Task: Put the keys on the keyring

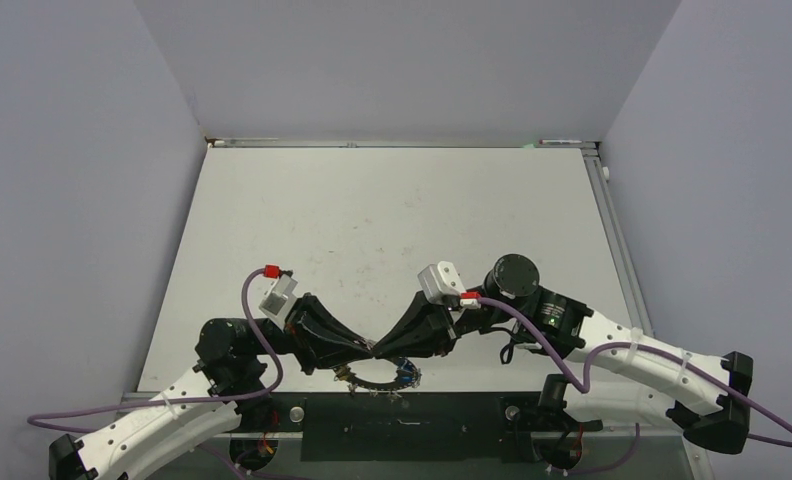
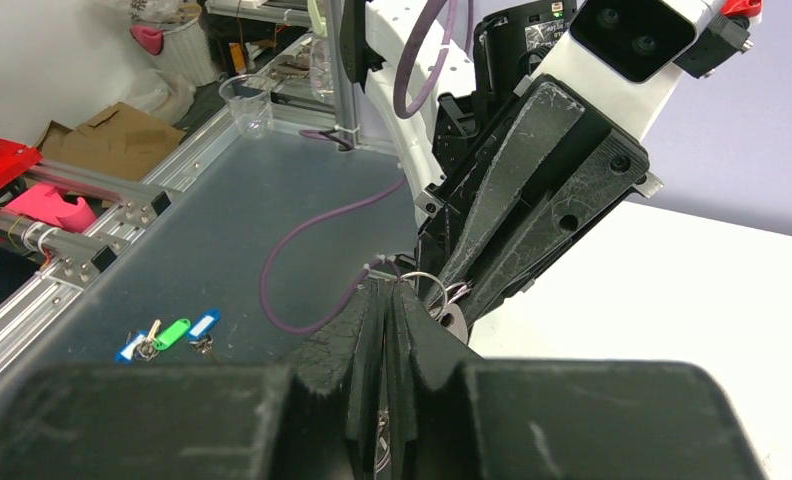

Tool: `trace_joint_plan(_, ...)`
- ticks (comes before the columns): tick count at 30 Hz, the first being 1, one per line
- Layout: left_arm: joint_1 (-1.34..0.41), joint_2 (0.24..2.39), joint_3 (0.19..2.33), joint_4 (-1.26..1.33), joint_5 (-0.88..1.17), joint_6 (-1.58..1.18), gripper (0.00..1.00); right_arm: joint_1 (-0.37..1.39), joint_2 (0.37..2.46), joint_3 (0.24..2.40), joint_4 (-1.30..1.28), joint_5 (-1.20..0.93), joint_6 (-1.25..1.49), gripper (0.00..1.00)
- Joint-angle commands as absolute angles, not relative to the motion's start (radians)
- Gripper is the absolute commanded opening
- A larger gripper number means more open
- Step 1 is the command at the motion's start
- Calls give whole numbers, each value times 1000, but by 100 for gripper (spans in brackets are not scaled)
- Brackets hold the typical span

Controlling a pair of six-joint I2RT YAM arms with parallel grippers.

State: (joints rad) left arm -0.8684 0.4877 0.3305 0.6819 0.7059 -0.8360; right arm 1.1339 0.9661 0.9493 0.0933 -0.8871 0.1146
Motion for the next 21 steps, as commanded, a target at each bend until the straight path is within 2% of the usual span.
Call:
trace_joint_plan(1, -868, 485, 338, 767, 703, -857, 0, 1141, 980, 968, 179, -921, 103, 5)
trace_joint_plan(21, -868, 472, 344, 757, 723, -869, 0, 1141, 999, 1021, 144, -932, 53, 5)
